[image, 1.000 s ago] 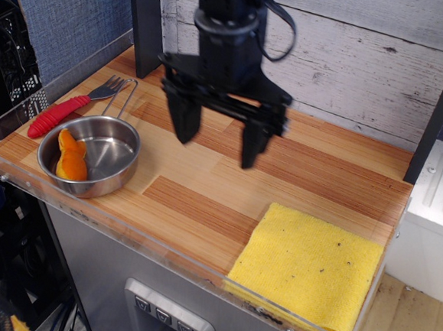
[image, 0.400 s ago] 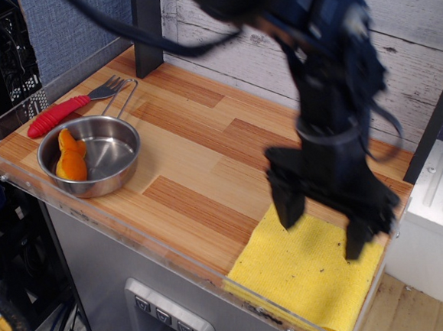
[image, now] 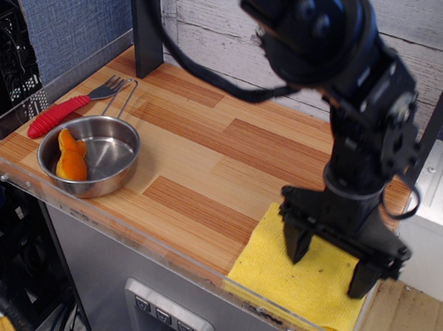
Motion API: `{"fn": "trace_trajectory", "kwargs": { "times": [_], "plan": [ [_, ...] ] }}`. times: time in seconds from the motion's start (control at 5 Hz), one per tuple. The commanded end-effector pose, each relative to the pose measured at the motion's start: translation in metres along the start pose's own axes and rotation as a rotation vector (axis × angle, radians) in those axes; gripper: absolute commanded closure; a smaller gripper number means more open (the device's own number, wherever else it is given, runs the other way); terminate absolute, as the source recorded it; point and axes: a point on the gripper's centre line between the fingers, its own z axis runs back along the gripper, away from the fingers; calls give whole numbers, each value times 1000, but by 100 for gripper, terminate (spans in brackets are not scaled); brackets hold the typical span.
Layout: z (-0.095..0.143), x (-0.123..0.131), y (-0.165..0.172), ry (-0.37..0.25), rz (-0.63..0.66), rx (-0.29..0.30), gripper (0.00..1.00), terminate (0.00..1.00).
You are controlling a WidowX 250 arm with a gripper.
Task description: Place the yellow cloth behind the vessel.
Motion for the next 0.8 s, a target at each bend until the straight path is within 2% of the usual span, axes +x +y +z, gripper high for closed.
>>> {"fn": "trace_trajectory", "kwargs": {
  "times": [0.0, 0.2, 0.4, 0.6],
  "plan": [
    [-5, 8, 15, -12, 12, 60, 0, 0],
    [-25, 4, 16, 26, 30, 54, 0, 0],
    [-56, -1, 15, 119, 7, 58, 0, 0],
    [-65, -7, 32, 158, -25, 26, 0, 0]
  ]
}}
